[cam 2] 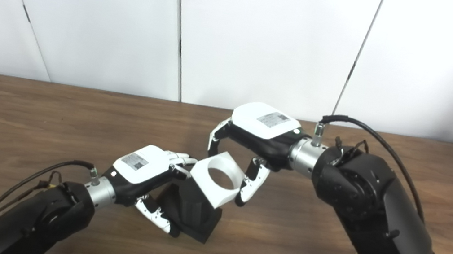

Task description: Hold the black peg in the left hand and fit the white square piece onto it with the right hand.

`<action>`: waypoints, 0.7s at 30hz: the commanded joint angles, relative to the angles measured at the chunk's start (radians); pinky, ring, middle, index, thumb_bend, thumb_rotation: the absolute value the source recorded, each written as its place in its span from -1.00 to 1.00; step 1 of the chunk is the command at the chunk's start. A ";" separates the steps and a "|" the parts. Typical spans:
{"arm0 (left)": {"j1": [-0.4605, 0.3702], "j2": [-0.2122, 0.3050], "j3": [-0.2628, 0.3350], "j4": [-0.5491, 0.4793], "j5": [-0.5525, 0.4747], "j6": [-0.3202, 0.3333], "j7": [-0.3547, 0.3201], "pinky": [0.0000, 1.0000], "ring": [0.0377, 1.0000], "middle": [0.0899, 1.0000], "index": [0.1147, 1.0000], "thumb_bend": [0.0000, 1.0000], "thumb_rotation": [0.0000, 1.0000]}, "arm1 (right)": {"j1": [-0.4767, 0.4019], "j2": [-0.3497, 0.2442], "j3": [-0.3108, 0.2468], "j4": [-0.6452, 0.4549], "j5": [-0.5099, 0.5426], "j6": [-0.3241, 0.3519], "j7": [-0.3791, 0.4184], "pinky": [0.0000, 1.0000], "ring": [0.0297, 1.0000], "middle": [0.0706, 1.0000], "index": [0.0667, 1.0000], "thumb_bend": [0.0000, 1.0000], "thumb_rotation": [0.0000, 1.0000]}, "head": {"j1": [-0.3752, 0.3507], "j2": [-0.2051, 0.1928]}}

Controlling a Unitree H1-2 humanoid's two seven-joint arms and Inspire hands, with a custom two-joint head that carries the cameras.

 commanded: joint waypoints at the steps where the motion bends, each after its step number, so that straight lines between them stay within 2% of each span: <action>1: 0.042 0.000 -0.058 0.048 0.097 0.040 -0.087 0.70 0.80 0.80 -0.15 0.04 -0.85 | -0.033 0.004 -0.010 -0.022 0.003 -0.006 -0.013 0.58 0.63 0.46 -0.12 0.05 -0.73 | 0.003 0.003; 21: 0.044 -0.005 -0.060 0.038 0.096 0.048 -0.090 0.73 0.81 0.80 -0.15 0.04 -0.85 | -0.016 0.047 0.020 0.007 -0.014 -0.029 -0.030 0.56 0.62 0.46 -0.12 0.05 -0.73 | 0.009 0.012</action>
